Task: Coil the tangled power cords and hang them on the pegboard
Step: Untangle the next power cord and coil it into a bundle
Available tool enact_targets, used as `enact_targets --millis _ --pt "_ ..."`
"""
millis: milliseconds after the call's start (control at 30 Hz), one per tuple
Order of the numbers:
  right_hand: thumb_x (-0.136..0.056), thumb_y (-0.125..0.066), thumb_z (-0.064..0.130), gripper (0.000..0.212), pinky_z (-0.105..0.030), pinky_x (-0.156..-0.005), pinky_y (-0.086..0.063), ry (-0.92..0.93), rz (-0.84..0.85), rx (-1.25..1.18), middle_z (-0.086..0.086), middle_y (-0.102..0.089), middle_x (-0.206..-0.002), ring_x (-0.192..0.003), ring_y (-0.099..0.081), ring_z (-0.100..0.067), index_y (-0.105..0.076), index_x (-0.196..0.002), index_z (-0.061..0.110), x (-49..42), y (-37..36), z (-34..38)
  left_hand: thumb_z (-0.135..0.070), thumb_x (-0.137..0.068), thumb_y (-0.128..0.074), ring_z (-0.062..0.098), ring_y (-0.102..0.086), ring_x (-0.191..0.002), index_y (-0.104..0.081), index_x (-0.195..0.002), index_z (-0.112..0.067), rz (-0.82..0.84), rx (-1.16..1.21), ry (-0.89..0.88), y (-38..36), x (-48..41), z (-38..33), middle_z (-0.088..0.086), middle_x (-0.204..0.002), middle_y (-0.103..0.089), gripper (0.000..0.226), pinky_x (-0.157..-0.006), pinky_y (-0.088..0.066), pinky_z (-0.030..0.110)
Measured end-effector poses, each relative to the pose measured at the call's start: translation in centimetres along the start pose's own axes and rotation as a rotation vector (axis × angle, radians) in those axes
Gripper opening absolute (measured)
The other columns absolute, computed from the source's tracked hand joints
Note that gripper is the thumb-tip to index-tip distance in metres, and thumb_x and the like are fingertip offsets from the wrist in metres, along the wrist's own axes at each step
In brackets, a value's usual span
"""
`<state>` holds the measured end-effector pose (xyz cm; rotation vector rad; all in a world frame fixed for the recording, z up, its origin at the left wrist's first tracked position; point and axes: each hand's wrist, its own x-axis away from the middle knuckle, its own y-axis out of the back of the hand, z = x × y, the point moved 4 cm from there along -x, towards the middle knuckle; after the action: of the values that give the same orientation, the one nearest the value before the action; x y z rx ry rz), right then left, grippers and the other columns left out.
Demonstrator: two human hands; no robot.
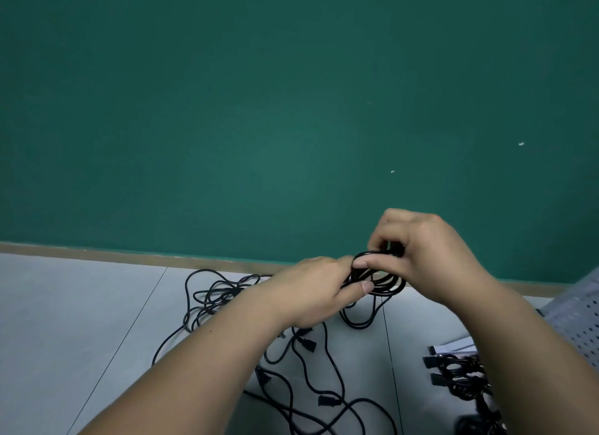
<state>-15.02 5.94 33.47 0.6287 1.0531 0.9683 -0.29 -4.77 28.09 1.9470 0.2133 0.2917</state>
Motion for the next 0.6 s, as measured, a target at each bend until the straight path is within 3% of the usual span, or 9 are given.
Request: enact_targets --millis 167,233,500,600 --pt "-0.079 -0.080 0.051 0.017 -0.053 -0.079 -0.056 -0.236 0.208 -0.436 0.006 -0.073 -0.086 -0.079 -0.067 -0.031 -0.081 -0.085 0.035 0.8 -0.4 -2.5 -0.067 -0.106 -0.034 0.023 -0.055 -0.077 -0.040 -0.086 -0.031 -0.015 0.021 -0.029 0.3 0.3 -0.5 -0.004 -0.081 -0.055 0.042 -0.070 -0.047 0.040" --pt "-0.081 -0.080 0.042 0.013 -0.054 -0.085 -0.056 -0.266 0.240 -0.520 0.002 -0.076 -0.088 -0.085 -0.070 -0.034 -0.083 -0.087 0.031 1.0 -0.5 -2.9 -0.065 -0.107 -0.036 0.019 -0.053 -0.073 -0.039 -0.081 -0.030 -0.031 0.066 -0.044 0.4 0.3 -0.7 -0.005 -0.077 -0.053 0.043 -0.068 -0.047 0.040" --pt "-0.091 -0.074 0.028 0.015 -0.027 -0.088 -0.059 -0.329 0.209 -0.753 -0.011 -0.079 -0.098 -0.090 -0.072 -0.016 -0.082 -0.097 0.017 1.2 0.5 -3.2 -0.066 -0.104 -0.032 0.022 -0.058 -0.075 -0.049 -0.087 -0.026 -0.075 0.244 -0.102 1.1 0.5 -1.2 -0.003 -0.078 -0.059 0.046 -0.074 -0.054 0.049" --pt "-0.089 -0.073 0.027 0.018 -0.021 -0.072 -0.057 -0.420 0.055 -0.924 -0.004 -0.075 -0.085 -0.076 -0.068 -0.012 -0.077 -0.090 0.010 0.8 -0.1 -2.8 -0.060 -0.105 -0.040 0.016 -0.053 -0.070 -0.055 -0.090 -0.025 -0.148 0.410 -0.159 1.7 0.8 -1.9 -0.007 -0.074 -0.055 0.040 -0.071 -0.051 0.044"
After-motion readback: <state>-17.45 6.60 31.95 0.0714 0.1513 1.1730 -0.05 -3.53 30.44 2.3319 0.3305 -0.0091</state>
